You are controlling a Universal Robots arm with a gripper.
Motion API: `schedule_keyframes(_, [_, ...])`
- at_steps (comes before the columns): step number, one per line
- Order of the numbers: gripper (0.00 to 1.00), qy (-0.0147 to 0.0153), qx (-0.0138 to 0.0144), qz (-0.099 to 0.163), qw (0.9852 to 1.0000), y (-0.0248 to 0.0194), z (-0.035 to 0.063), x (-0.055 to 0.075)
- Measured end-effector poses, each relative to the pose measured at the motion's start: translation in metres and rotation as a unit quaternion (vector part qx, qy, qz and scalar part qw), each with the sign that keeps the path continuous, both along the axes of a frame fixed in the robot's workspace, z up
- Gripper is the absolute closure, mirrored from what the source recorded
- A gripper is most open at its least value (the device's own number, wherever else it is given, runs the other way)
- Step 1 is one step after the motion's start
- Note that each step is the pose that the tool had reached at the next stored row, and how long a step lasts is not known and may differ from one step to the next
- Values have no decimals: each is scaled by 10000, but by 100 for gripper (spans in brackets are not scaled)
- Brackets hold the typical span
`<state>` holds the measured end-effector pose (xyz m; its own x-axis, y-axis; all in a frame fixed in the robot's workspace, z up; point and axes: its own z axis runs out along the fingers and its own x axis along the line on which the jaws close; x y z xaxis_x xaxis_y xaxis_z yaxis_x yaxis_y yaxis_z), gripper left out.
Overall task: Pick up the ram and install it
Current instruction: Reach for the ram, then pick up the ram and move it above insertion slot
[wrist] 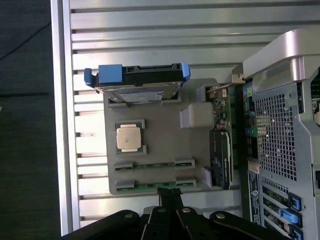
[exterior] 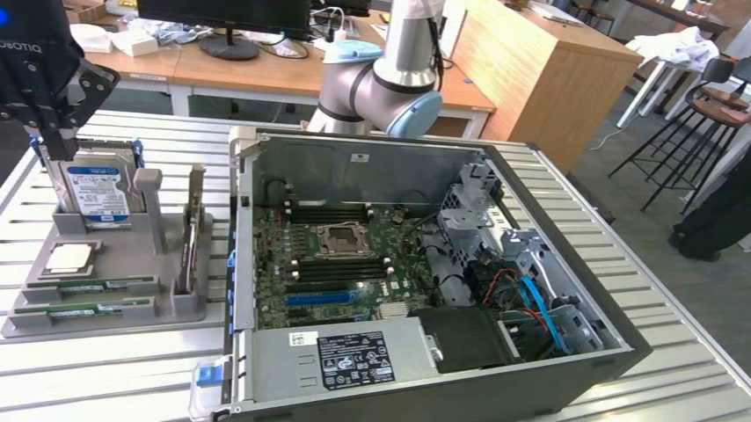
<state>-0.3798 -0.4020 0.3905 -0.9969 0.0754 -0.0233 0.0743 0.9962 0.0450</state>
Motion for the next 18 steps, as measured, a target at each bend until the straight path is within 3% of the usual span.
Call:
schedule_keyframes(8, [90,0,0,0,10000,-101,0,0])
schedule_keyframes(18, [90,0,0,0,10000,-106,0,0])
